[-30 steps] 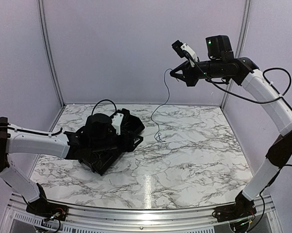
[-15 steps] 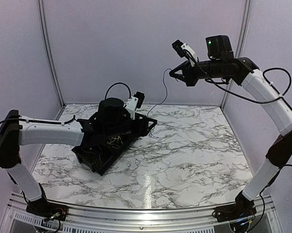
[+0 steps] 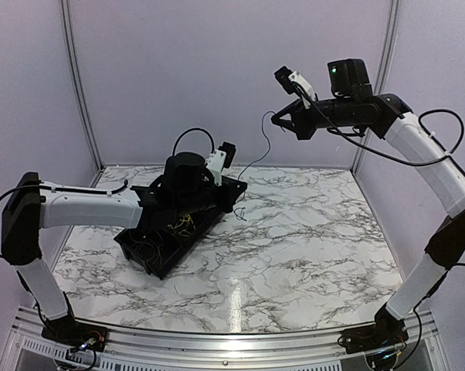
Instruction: Untangle the cables
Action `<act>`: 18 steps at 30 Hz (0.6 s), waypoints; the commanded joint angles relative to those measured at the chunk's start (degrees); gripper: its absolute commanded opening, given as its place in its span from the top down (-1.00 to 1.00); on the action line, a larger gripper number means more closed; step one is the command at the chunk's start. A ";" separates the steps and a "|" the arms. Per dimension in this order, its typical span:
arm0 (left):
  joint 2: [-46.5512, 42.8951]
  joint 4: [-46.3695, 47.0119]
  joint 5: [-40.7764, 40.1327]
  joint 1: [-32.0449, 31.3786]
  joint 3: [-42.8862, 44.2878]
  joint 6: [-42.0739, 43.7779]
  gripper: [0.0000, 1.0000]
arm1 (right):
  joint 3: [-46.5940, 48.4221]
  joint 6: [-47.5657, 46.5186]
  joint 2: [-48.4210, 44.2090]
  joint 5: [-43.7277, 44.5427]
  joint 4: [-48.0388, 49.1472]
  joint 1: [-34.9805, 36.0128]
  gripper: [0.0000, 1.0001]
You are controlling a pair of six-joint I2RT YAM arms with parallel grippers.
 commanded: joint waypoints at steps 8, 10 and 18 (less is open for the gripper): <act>-2.28 1.14 2.26 4.23 4.16 0.80 1.00 | -20.13 -4.20 -2.97 11.32 -0.17 -2.61 0.86; -2.70 1.11 4.50 6.19 4.51 -0.16 1.00 | -22.95 -3.60 -3.83 8.39 -1.19 -2.62 0.65; -2.66 -1.44 7.38 13.39 4.55 -0.94 1.00 | -21.81 -2.81 -5.59 4.54 -1.93 -2.63 0.22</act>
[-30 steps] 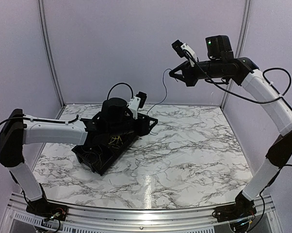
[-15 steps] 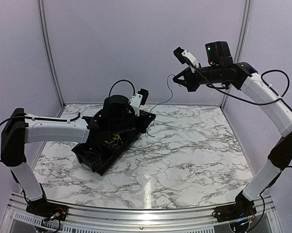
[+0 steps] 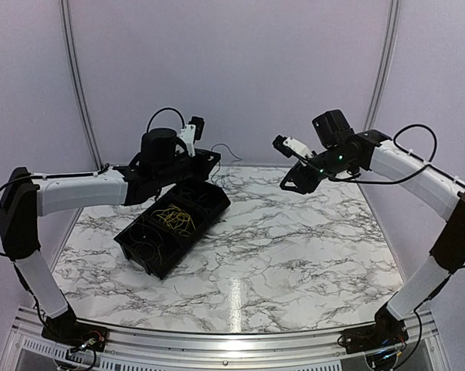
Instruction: Untangle the cables
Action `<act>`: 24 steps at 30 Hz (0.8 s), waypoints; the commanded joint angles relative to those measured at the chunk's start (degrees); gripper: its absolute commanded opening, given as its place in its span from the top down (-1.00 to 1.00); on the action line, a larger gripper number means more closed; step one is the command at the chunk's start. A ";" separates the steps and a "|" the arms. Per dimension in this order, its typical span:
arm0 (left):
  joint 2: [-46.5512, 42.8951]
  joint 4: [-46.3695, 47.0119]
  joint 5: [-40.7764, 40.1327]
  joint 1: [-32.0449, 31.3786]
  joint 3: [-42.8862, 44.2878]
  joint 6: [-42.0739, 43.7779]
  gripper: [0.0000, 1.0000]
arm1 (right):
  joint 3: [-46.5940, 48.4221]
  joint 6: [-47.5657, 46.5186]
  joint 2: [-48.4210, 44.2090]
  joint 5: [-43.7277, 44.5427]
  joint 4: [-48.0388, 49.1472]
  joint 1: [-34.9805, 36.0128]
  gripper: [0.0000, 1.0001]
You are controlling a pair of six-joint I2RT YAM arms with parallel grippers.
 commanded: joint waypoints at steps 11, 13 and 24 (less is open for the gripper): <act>1.07 -2.84 8.15 9.29 -0.20 1.17 1.00 | 0.53 -1.27 -5.87 -0.44 0.30 -0.21 0.18; 1.30 -2.94 8.62 10.00 -0.49 1.23 1.00 | 0.28 -1.61 -6.12 0.04 0.44 -0.19 0.17; 5.64 -3.30 10.97 12.63 -3.06 1.13 1.00 | -0.59 -2.39 -7.11 1.39 0.81 -0.21 0.17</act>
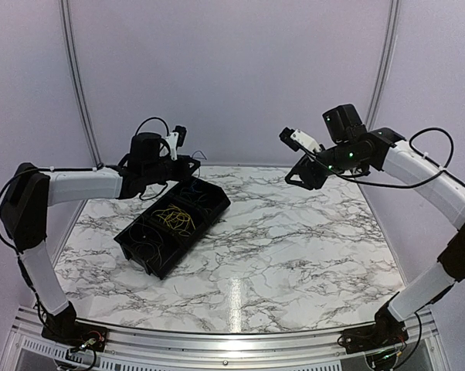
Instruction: Untangle the cables
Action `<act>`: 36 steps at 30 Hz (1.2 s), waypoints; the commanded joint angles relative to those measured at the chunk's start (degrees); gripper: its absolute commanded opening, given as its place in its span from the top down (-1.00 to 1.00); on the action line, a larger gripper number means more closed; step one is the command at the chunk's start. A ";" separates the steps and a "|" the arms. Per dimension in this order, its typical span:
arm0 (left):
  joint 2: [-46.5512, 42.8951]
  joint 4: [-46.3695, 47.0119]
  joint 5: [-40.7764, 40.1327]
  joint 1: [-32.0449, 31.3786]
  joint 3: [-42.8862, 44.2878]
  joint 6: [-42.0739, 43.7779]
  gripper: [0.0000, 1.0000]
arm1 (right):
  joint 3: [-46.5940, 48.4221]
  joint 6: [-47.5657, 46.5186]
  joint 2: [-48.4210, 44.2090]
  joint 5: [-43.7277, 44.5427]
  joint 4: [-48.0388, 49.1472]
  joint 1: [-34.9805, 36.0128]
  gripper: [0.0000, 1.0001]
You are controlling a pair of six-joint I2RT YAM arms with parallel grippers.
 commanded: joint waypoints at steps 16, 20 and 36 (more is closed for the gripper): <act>8.91 -2.47 1.57 2.04 -1.96 -4.97 1.00 | -2.59 -1.64 -3.74 1.86 1.45 -0.33 0.16; 11.68 -8.58 -0.86 1.99 1.73 -6.64 0.95 | -2.93 -1.91 -3.93 1.84 1.74 -0.34 0.16; 8.89 -17.88 -3.16 1.97 2.98 -7.37 0.72 | -4.08 -2.36 -5.24 1.33 2.42 -0.37 0.16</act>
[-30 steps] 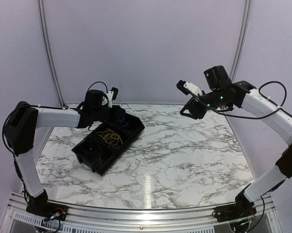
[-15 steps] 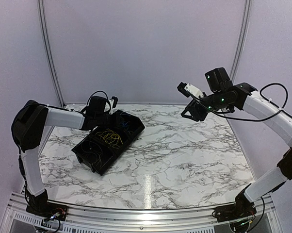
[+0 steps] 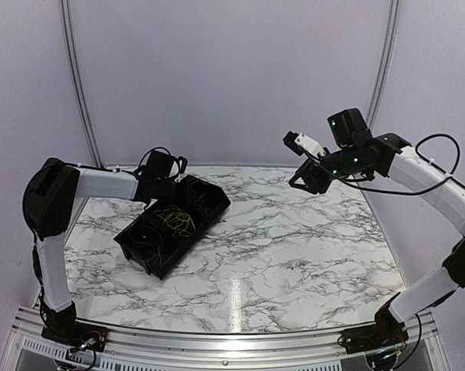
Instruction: Untangle the cables
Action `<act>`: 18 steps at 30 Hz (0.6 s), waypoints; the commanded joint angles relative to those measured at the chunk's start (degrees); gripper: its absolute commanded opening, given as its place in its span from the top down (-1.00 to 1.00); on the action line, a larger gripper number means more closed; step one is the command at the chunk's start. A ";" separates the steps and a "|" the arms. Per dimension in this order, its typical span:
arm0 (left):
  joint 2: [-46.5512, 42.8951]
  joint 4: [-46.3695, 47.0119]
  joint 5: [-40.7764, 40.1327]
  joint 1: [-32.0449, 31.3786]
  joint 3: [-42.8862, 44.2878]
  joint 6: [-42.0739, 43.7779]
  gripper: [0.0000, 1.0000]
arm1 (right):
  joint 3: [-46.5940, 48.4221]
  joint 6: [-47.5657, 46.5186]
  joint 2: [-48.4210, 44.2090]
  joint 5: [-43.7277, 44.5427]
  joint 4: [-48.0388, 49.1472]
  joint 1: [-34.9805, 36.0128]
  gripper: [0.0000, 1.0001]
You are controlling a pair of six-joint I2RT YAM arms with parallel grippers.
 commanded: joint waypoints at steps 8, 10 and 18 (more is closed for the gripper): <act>-8.70 -3.22 -0.60 0.14 -5.23 1.39 0.97 | -0.53 -0.26 -2.50 -0.25 1.46 -0.29 0.15; -7.29 -4.54 -0.35 0.16 -3.98 1.56 0.98 | -0.48 -0.26 -2.50 -0.26 1.47 -0.32 0.15; -0.72 -13.24 1.18 0.16 4.12 2.15 0.98 | -1.07 -0.26 -3.74 0.13 1.36 -0.32 0.15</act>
